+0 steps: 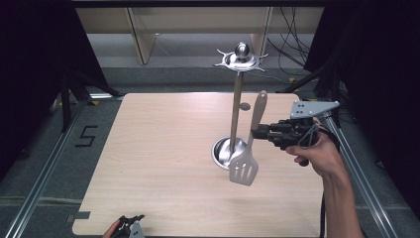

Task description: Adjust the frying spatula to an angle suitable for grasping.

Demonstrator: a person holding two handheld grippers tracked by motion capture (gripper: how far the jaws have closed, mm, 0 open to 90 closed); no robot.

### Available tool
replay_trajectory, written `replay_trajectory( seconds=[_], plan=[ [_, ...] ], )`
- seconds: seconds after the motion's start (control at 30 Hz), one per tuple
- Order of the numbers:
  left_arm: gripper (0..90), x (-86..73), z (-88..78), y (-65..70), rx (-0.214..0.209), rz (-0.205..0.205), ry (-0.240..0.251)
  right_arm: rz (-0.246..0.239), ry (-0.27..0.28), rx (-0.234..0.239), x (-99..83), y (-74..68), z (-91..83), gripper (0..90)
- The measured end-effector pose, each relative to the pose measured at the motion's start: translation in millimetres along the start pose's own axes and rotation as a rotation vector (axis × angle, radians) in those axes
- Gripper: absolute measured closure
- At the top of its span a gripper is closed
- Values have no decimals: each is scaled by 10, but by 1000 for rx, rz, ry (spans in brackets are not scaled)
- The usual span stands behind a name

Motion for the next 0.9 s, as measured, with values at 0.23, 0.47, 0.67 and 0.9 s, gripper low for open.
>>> replay_trajectory(
  seconds=[0.23, 0.47, 0.67, 0.9],
  plan=[
    [154, -1, -3, 2, -11, 2, -1, -35, -27, 5, 241, -103, 124, 786],
    [154, -1, 3, -2, -3, -4, 2, -38, -27, 17, 352, -141, 193, 786],
    [154, 3, 3, 1, 3, -4, 6, -55, -26, 19, 401, -123, 238, 786],
    [154, -2, -1, 1, -3, 1, -2, -37, -24, 31, 429, -139, 272, 786]
  ],
)
Point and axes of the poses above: each handheld gripper's, and its own axes: z roughly forward along the jaws, x roughly out of its top, y roughly to its right, the point moved 5 cm from there along z, roughly forward along the jaws, and after that the axes turned 3 degrees about -y, right-handed, at the moved point
